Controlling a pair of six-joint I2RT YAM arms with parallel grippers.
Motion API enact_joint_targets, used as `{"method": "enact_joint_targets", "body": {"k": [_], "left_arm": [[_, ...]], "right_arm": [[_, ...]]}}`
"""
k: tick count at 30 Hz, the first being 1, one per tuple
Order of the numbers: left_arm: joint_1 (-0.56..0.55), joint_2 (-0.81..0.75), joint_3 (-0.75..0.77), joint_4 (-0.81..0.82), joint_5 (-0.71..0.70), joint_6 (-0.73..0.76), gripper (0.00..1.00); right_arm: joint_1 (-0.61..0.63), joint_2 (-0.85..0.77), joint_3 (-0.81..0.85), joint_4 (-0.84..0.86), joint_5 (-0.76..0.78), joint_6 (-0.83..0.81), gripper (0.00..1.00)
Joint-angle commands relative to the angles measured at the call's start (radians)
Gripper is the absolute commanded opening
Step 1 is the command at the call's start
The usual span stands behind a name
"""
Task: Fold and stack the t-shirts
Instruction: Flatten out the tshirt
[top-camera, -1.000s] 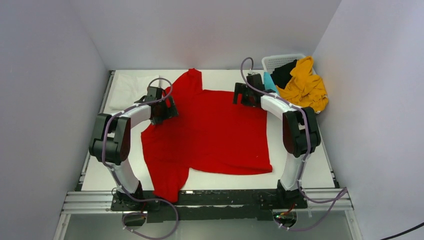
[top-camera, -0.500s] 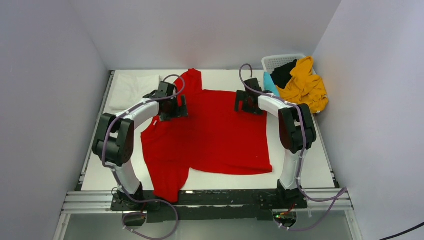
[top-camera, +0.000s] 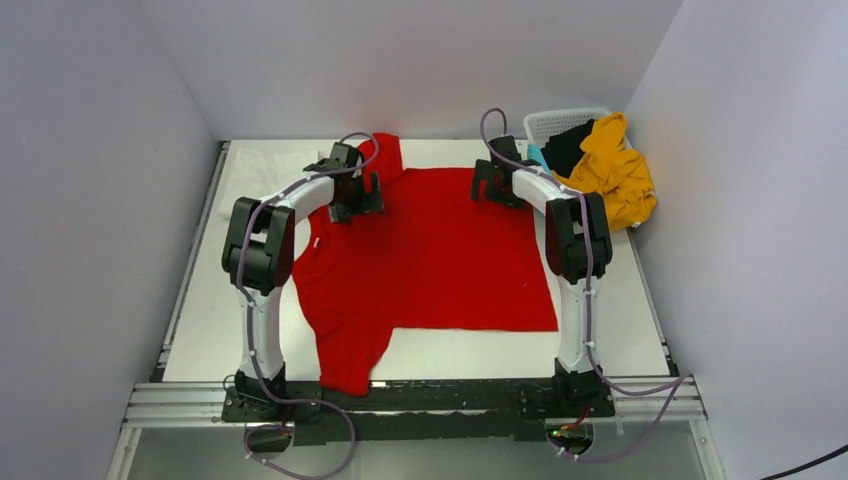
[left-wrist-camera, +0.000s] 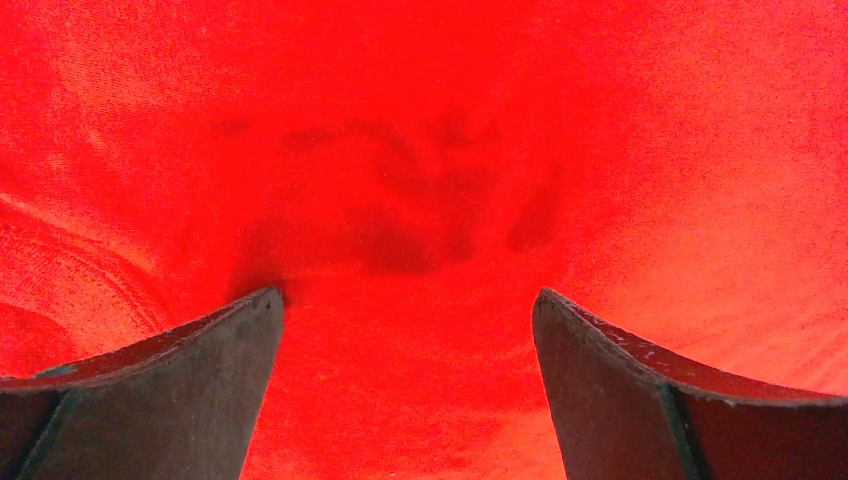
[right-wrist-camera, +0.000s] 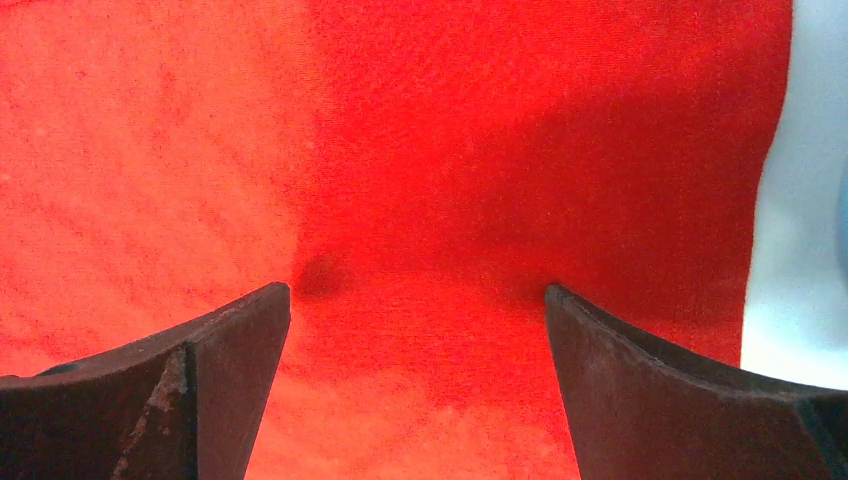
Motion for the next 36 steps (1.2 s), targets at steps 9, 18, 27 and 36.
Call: {"method": "enact_joint_targets", "body": {"k": [9, 18, 27, 36], "left_arm": [[0.042, 0.219, 0.352, -0.101, 0.081, 0.045, 0.99], [-0.02, -0.214, -0.071, -0.004, 0.038, 0.041, 0.99], [-0.134, -0.854, -0.743, -0.029, -0.021, -0.212, 0.99], [-0.29, -1.238, -1.046, -0.28, -0.068, -0.429, 0.96]], "right_arm": [[-0.039, 0.138, 0.291, -0.07, -0.023, -0.102, 1.0], [0.055, -0.217, -0.061, 0.018, -0.083, -0.092, 1.0], [0.411, -0.574, -0.541, 0.195, -0.383, 0.127, 0.92], [0.729, -0.478, -0.559, 0.221, -0.331, 0.262, 0.66]]}}
